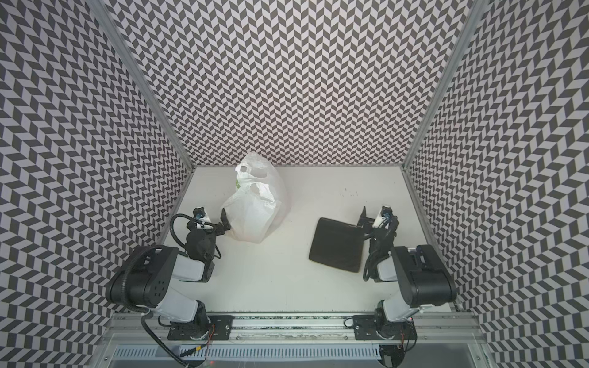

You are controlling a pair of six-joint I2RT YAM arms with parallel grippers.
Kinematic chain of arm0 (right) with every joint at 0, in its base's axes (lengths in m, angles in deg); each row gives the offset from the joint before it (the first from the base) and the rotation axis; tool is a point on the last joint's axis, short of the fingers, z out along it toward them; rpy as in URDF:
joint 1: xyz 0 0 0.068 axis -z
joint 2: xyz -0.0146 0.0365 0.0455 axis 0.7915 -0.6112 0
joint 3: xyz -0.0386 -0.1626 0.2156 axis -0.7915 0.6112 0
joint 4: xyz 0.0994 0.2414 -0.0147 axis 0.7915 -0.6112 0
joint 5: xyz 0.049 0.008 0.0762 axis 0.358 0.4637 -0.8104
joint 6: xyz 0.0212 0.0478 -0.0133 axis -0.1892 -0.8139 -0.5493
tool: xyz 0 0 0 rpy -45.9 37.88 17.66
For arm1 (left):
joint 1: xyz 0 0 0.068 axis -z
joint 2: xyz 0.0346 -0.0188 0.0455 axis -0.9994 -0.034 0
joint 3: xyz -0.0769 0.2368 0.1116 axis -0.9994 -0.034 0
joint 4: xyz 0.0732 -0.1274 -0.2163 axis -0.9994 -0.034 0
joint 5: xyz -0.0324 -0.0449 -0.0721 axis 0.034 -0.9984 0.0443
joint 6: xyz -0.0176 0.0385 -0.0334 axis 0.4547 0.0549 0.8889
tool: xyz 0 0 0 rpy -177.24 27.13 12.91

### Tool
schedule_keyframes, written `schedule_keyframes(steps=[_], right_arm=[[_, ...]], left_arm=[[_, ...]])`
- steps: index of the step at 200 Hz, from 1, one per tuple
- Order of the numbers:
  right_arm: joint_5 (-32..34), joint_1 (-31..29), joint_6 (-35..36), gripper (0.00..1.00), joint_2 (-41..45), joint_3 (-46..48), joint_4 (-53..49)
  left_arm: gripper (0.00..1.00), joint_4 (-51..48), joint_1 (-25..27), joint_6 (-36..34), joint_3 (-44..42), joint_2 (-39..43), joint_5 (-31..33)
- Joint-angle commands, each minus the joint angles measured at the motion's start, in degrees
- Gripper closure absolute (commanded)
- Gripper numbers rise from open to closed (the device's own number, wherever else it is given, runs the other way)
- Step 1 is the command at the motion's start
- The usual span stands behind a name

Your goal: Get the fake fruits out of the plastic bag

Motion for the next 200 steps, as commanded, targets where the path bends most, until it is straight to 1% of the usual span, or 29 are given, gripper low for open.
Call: schedule_keyframes(steps=[1,134,140,150,158,162,167,179,190,200], right_arm=[[0.0,-0.3,1.3,0.01,-0.4,0.5,4.2],[0.8,-0.3,0.3,0.00,-0.5,0.9,4.8],[0.9,-0.3,0.3,0.06,-0.4,1.0,4.9],[0.2,-0.3,0.5,0.12,-0.1,0.8,5.2],[-0.9,-0.3,1.1,0.14,1.9,-0.1,2.0],[-1.3,-0.4,1.4,0.14,3.6,-0.2,-0.9],[-1.5,-0.3,1.4,0.13,5.7,-2.6,-5.0],[-1.0,-0.3,0.9,0.11,11.4,-5.3,-14.7],[-1.8,-0.3,1.5,0.09,15.9,-7.7,-22.6],[-1.9,-0.3,1.1,0.09,18.7,-9.0,-26.1]], left_arm=[[0.00,0.0,-0.3,0.7,0.8,0.2,0.2],[0.00,-0.1,-0.3,0.8,0.7,0.3,0.1],[0.00,0.0,-0.3,0.8,0.6,0.4,0.1],[0.00,1.3,-0.2,0.3,-0.1,0.9,-0.1],[0.00,2.4,0.0,-0.4,-1.0,2.1,-0.6],[0.00,2.2,0.3,-0.7,-1.4,3.4,-0.5],[0.00,0.8,0.7,-1.1,-1.3,5.2,0.4],[0.00,-8.8,1.8,-1.3,0.6,11.4,2.8],[0.00,-18.4,2.0,0.5,2.8,16.5,3.8],[0.00,-21.3,2.8,1.8,3.2,20.3,5.2]])
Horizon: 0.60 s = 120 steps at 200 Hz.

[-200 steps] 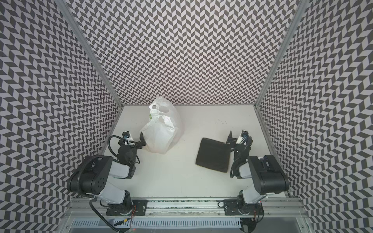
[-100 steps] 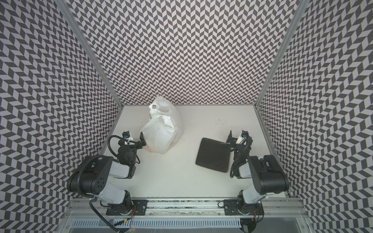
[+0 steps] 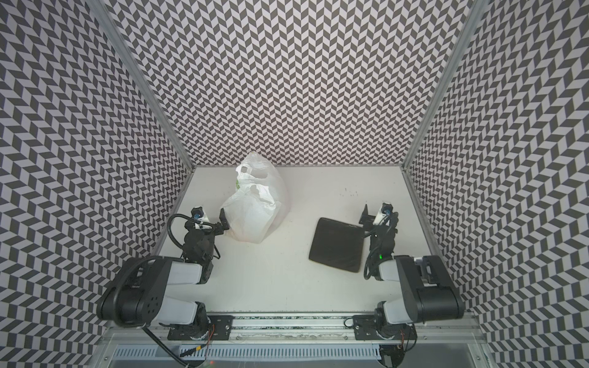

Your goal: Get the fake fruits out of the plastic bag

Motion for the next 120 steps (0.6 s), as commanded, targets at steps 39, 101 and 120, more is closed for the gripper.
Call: schedule_keyframes(steps=[39,101,120], right_arm=[[-2.0,-0.2,-6.2,0.10,16.8,-5.6,-20.0],[-16.6,-0.2,-17.4,0.14,18.8,-14.7,-44.5],[-22.2,-0.3,-21.2,0.18,18.4,-16.5,-48.8]], left_arm=[[0.00,-24.4,3.9,7.1,7.0,18.6,2.4],[0.00,-55.6,4.6,24.3,18.8,30.2,3.7],[0.00,-62.0,4.6,25.2,22.4,32.7,-1.3]])
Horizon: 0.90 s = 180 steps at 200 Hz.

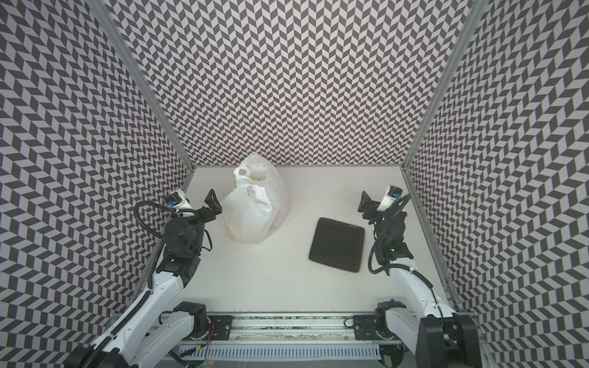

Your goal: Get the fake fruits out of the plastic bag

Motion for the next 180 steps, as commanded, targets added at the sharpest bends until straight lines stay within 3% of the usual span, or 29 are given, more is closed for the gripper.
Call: schedule_keyframes(steps=[1,26,59,76,100,135,180], right_arm=[[-10.2,-0.3,-6.3,0.18,-0.5,-2.5,-8.9],[-15.3,-2.7,-8.9,0.21,-0.1,-2.3,-9.1],[-13.5,-8.7,-8.1,0.21,0.4,-2.2,-10.0],[-13.3,-11.7,-7.5,0.20,0.4,-2.6,-9.9],[-13.1,-13.6,-8.2,0.21,0.1,-2.6,-8.8],[-13.0,-14.5,-9.0,0.20,0.6,-1.6,-7.7],[-8.9,-14.5,-7.3,0.19,3.9,-0.5,-9.6]], left_arm=[[0.00,-15.7,0.2,6.8,4.3,3.1,-4.3],[0.00,-19.4,0.2,7.2,7.6,5.0,-13.3],[0.02,-30.1,0.3,7.6,17.8,3.0,-26.9],[0.03,-36.0,1.6,8.1,23.6,2.0,-29.4],[0.03,-38.5,8.5,11.6,28.2,2.5,-28.4],[0.02,-43.8,26.7,13.1,35.0,-0.9,-11.9],[0.03,-45.4,33.8,17.3,37.5,-6.0,-6.9]])
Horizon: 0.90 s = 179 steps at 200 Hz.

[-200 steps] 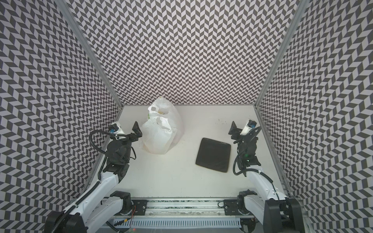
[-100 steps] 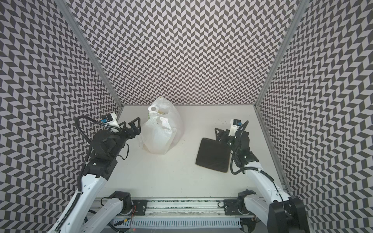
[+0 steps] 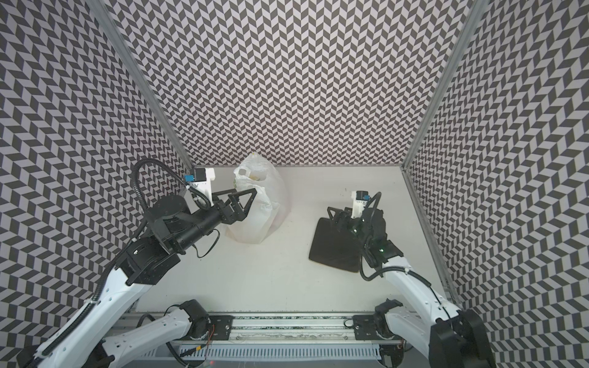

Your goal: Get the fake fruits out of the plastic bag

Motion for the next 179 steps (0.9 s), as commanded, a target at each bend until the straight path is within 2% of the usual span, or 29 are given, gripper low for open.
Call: schedule_keyframes(steps=[1,48,85,108,136,154,179], right_arm=[[3.0,-0.3,0.6,0.19,2.9,0.9,1.1],[5.0,-0.3,0.6,0.18,6.2,3.5,3.2],[5.7,-0.3,0.8,0.17,7.5,3.6,2.3],[5.4,-0.3,1.0,0.17,8.6,3.1,0.6],[4.7,-0.3,0.4,0.16,9.2,5.3,2.2],[4.0,-0.3,1.6,0.16,8.5,4.5,0.7],[3.7,-0.3,3.6,0.16,7.8,3.0,-1.7]], left_arm=[[0.03,-3.5,2.8,3.6,0.2,-1.8,6.4],[0.12,-3.1,6.7,8.0,-0.7,-6.3,13.2],[0.21,-2.5,7.4,10.1,-0.3,-10.4,19.6],[0.14,-2.9,7.5,11.1,1.0,-14.1,22.3],[0.14,-2.2,7.4,11.5,1.6,-17.4,24.6],[0.23,-0.8,7.5,11.8,1.1,-17.9,25.5],[0.45,1.8,7.3,10.7,-0.5,-17.2,26.3]])
